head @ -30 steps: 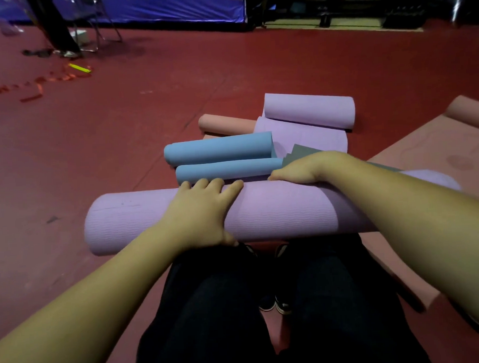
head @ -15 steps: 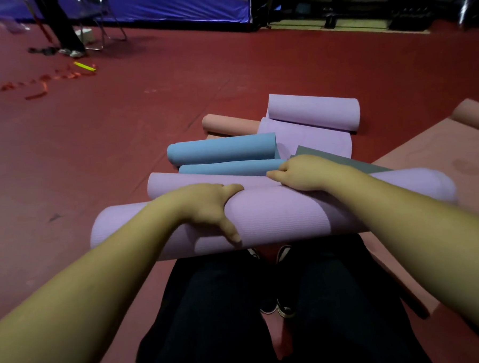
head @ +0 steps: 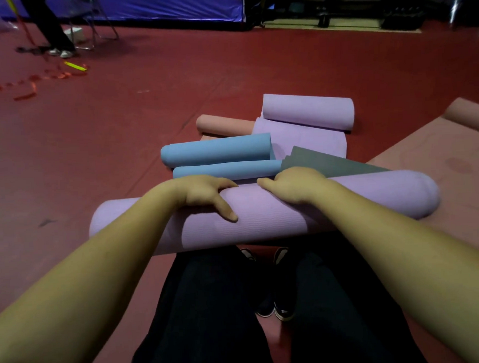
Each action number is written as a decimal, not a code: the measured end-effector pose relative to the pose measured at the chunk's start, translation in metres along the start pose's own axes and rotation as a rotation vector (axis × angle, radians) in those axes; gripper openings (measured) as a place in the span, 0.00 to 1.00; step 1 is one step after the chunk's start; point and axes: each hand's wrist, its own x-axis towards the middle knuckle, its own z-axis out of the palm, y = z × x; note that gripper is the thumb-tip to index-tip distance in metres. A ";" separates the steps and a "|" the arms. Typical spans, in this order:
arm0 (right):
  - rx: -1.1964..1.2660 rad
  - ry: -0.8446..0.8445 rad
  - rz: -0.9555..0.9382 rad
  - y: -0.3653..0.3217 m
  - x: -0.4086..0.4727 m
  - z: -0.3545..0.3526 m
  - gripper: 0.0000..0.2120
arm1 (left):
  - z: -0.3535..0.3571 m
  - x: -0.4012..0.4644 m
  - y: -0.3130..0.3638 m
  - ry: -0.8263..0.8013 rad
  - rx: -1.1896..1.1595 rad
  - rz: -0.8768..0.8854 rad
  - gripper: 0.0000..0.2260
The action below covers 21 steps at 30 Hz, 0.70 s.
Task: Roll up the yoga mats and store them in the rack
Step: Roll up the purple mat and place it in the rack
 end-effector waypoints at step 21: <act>0.205 -0.245 0.040 -0.010 0.007 -0.033 0.23 | 0.096 -0.022 -0.019 0.737 0.861 0.003 0.48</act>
